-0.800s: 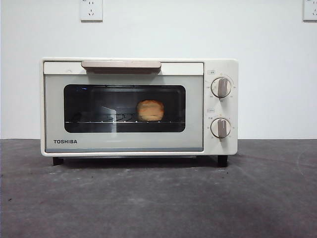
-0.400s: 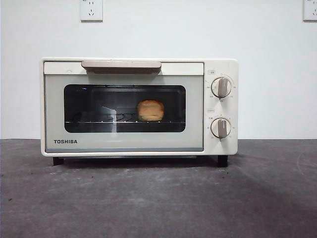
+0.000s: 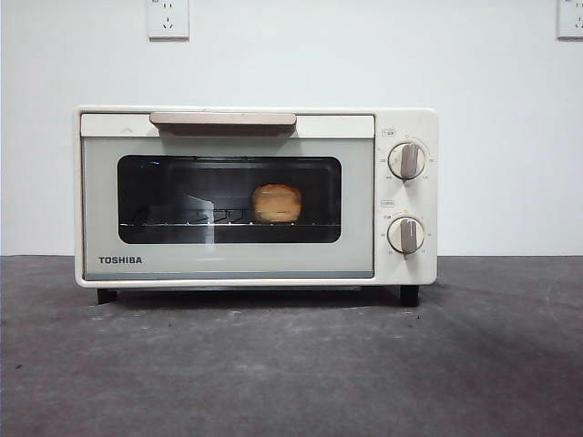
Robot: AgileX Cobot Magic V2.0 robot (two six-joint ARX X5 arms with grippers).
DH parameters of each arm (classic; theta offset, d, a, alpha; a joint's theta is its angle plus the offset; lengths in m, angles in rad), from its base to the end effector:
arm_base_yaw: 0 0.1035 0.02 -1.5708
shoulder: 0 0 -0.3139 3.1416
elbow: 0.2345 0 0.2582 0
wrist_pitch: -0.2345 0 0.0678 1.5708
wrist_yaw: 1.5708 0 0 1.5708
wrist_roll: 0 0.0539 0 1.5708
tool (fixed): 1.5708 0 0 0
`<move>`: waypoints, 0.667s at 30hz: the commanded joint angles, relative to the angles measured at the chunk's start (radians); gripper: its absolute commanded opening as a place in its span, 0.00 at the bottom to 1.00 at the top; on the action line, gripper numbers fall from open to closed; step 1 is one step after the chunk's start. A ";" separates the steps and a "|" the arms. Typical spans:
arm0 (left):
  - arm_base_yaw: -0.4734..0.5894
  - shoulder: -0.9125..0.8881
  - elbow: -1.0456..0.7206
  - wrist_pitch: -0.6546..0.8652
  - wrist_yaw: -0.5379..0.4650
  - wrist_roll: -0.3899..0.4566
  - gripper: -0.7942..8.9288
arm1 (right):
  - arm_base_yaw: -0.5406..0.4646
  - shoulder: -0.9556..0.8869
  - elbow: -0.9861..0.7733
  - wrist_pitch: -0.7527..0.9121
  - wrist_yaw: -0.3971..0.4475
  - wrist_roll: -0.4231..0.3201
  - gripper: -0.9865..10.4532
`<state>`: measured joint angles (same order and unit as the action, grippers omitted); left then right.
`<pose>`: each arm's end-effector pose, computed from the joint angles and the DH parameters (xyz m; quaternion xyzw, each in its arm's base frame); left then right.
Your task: The left arm flap open the oven, the right arm pick bread and place it into oven, the left arm flap close the oven
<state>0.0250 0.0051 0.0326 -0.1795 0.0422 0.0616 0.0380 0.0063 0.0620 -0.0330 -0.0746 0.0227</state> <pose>0.0758 -0.0004 0.1536 0.0282 0.0756 -0.0109 0.9967 0.0748 0.0069 0.1821 0.0111 -0.0107 0.0564 0.9983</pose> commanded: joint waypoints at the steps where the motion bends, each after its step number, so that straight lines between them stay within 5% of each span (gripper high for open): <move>1: 0.001 -0.002 -0.021 -0.007 -0.002 0.004 0.10 | -0.008 -0.003 -0.014 0.010 0.004 0.004 0.09; 20: 0.001 -0.002 -0.021 -0.007 -0.002 0.004 0.10 | -0.014 -0.003 -0.053 -0.140 -0.005 0.056 0.09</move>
<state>0.0250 0.0051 0.0326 -0.1799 0.0422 0.0616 0.0242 0.0063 0.0162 -0.1673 -0.0757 0.0551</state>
